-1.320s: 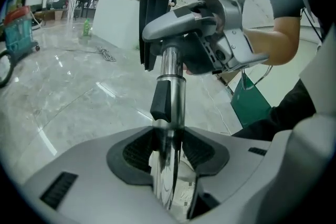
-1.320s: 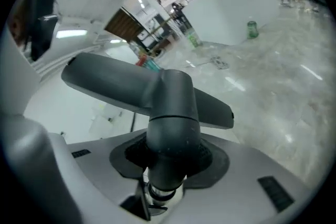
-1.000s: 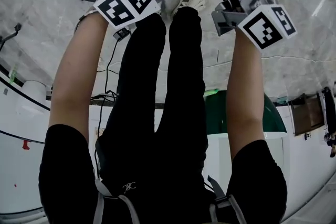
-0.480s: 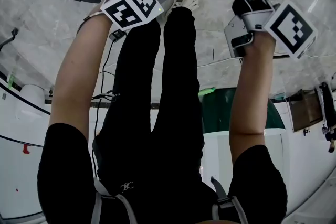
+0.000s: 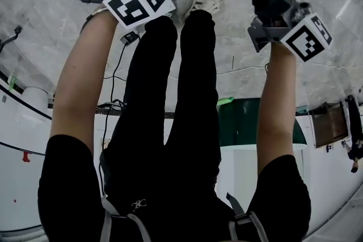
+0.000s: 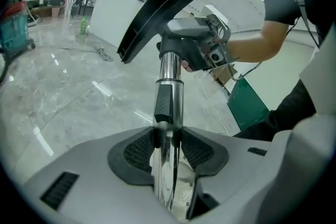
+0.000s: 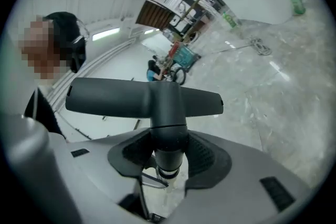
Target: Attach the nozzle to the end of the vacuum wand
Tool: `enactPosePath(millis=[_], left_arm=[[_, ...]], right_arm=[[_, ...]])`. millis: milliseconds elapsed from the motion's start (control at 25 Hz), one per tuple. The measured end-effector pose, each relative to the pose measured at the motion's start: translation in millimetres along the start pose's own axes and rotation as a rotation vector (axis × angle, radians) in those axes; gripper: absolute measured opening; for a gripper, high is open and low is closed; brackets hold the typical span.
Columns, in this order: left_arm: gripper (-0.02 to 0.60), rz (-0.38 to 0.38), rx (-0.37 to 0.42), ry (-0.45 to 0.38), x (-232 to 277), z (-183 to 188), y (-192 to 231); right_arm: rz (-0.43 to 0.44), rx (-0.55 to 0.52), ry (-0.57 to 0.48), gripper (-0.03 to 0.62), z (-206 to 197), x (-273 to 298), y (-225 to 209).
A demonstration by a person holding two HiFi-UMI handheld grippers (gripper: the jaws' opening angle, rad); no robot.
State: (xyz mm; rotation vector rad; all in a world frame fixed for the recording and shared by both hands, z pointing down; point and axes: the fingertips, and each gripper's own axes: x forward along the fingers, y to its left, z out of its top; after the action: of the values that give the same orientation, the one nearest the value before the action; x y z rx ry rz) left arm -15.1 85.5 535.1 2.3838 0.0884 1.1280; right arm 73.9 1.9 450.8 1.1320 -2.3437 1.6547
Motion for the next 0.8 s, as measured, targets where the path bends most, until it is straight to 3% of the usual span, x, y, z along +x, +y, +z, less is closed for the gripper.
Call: enactPosePath(millis=[200,280,400,520,600,640,720,800], left_arm=[[0.167,0.069,-0.008,0.005,15.2,2.8,-1.2],[0.167,0.052,-0.018,-0.016,10.2,6.6,-3.8],[0.167,0.051,-0.032,-0.026,-3.4,11.0,5.8],[0.167,0.036,-0.059,-0.055,-15.0,15.3,14.3],[0.167,0.003,-0.082,-0.078,-23.8,15.4,13.9],[0.167,-0.007,-0.089,-0.084,-25.9,14.7,13.3],[0.167,0.004,-0.095,-0.082,-24.7,14.1,11.4],[0.167,0.039,-0.097,-0.067,-18.7,15.5,9.4]], right_arm=[[-0.479,0.31,0.051,0.186,-7.4,-11.1,-30.6],[-0.508,0.298,0.026,0.186,-2.1,-11.1,-24.2],[-0.375,0.174,-0.021,0.186,10.6,-1.0,-9.7],[-0.085,0.016,-0.071,0.186,22.0,11.6,9.1],[0.119,-0.067,-0.048,0.186,22.1,19.2,24.6],[0.177,-0.088,-0.023,0.186,20.3,21.3,28.1],[0.192,-0.079,0.0,0.186,17.2,21.2,26.5],[0.08,0.007,-0.034,0.186,14.7,15.7,14.3]])
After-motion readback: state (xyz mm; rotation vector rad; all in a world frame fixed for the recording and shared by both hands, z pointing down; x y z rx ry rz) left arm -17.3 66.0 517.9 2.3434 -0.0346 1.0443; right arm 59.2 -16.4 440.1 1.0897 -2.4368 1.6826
